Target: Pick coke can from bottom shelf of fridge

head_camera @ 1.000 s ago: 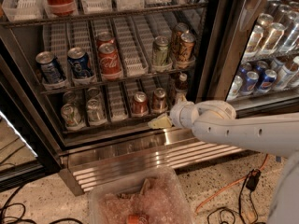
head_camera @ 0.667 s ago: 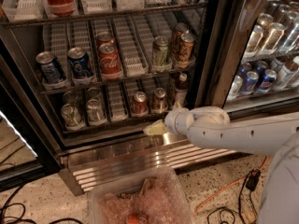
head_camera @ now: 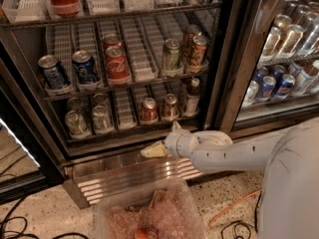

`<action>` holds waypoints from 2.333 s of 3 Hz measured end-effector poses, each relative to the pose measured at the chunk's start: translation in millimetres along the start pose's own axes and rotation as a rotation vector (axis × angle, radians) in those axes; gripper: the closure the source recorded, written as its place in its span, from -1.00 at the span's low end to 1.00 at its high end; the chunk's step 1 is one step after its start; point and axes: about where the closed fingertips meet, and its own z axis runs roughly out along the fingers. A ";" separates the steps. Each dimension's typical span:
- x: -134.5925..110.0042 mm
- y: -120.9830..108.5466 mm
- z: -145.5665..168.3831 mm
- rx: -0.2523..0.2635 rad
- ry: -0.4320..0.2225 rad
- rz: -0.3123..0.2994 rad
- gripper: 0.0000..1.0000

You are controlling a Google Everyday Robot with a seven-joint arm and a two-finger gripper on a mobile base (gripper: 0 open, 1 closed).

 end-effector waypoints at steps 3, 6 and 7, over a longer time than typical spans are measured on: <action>47.4 -10.2 25.2 0.016 -0.005 0.156 -1.00; 49.8 -6.5 63.6 0.150 -0.162 0.145 -1.00; 49.7 -6.6 63.7 0.150 -0.162 0.145 -1.00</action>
Offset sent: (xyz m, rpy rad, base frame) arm 0.0024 -0.0113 -0.0491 0.0764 0.1210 -0.0639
